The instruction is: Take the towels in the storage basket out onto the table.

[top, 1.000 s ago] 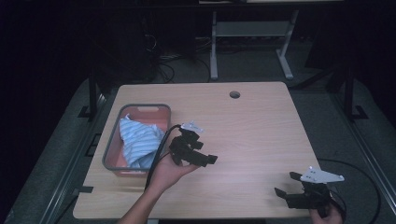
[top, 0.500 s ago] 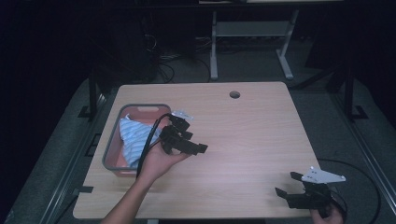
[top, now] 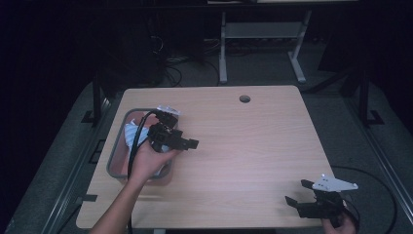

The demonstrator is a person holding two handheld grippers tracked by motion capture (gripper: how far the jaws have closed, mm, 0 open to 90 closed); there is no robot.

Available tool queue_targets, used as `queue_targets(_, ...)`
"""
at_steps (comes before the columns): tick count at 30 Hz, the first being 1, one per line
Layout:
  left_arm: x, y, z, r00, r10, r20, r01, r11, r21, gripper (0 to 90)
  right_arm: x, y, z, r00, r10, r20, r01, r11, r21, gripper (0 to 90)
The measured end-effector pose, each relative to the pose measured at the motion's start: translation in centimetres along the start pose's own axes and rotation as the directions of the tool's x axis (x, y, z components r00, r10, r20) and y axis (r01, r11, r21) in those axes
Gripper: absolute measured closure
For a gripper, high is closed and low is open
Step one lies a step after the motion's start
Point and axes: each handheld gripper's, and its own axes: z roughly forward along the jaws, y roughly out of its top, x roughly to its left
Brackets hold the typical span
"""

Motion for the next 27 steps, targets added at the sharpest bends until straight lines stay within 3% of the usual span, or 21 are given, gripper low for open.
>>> queue_targets(7, 1.8, -0.6, -1.1, 0.9983, -0.04, -0.043, 0.04, 0.9992, -0.006, 20.9, 0.0, 0.0, 0.0, 1.0, 0.002, 0.002, -0.002, 1.0, 0.0, 14.1)
queue_targets(16, 3.8, -1.5, -2.5, 0.9915, -0.09, -0.094, 0.088, 0.9958, -0.026, 20.9, 0.1, 0.0, 0.0, 1.0, -0.007, 0.001, 0.007, 1.0, 0.0, 14.0)
queue_targets(22, 6.1, -2.8, -3.1, 0.9769, -0.157, -0.145, 0.157, 0.9875, -0.015, 21.4, 0.1, 0.0, 0.0, 1.0, -0.008, 0.001, 0.008, 1.0, 0.002, 14.1)
queue_targets(27, 7.9, -4.0, -3.3, 0.9563, -0.22, -0.193, 0.222, 0.975, -0.014, 20.8, 0.1, 0.0, 0.0, 1.0, -0.006, 0.001, 0.006, 1.0, 0.003, 14.0)
